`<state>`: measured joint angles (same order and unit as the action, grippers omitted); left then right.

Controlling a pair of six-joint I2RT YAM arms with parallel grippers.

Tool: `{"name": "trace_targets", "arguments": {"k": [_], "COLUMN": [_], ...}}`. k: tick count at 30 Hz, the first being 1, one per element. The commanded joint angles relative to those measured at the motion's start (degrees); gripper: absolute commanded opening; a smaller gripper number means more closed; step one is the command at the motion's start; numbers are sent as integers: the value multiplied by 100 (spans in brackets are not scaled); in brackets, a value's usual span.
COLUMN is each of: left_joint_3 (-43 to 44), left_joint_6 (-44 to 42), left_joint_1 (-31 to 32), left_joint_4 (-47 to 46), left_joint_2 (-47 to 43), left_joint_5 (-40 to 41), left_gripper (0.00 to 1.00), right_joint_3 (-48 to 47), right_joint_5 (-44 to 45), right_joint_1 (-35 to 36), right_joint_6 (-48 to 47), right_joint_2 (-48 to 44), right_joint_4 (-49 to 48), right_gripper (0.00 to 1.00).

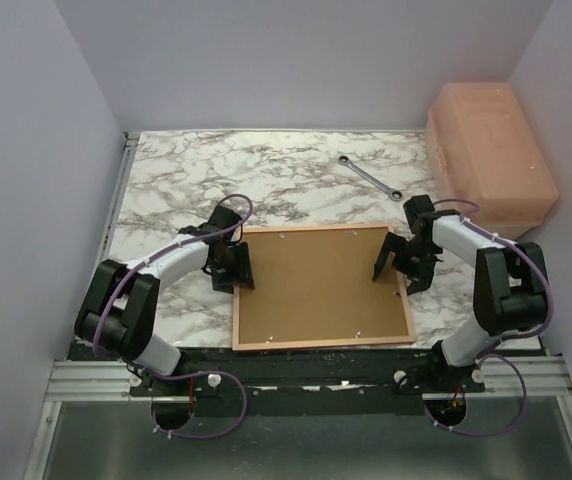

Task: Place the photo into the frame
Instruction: Install the photo frame at the center of the board, then turn over the photo frame at the center of the board.

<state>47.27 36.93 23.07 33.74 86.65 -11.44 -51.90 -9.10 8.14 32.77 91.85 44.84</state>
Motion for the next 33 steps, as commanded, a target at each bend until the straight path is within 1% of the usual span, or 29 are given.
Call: {"name": "trace_targets", "arguments": {"k": [1,6,11,16,17,18,21,23,25,28,31,33], "left_joint_3": [-46,432,1202,2178,2310,2496,2973,3095,3094,2819,2369,2074], "left_joint_6": [183,93,-132,-443,-477,-520,-691,-842,-966,-1079,-1119,-1056], "left_joint_1": [48,-114,-443,-647,-669,-677,-681,-679,-668,-576,-278,74], "left_joint_4": [66,154,525,1520,1646,1812,2205,2226,2153,1832,1476,1234], "left_joint_2": [-3,307,748,1062,1045,1046,984,829,603,141,-330,-609], "left_joint_5": [-630,-711,-399,1034,1396,1626,2117,2155,2020,1456,905,742], "left_gripper": [54,54,54,59,66,69,70,70,70,70,70,70], "right_joint_3": [-380,-536,-646,-857,-881,-889,-724,-502,-193,242,555,706], "right_joint_5": [-911,-1112,-1101,-649,-560,-491,-187,-83,-100,-142,-177,-253], "right_joint_1": [85,427,756,756,763,759,757,753,758,754,758,759], "right_joint_6": [65,213,470,460,440,418,413,424,427,441,448,482], "right_joint_2": [364,648,916,875,831,753,479,302,118,-196,-503,-674], "right_joint_4": [-456,-595,-855,-670,-580,-507,-393,-327,-287,-199,-20,75], "right_gripper": [100,100,100,100,100,100,100,100,100,100,100,100]}}
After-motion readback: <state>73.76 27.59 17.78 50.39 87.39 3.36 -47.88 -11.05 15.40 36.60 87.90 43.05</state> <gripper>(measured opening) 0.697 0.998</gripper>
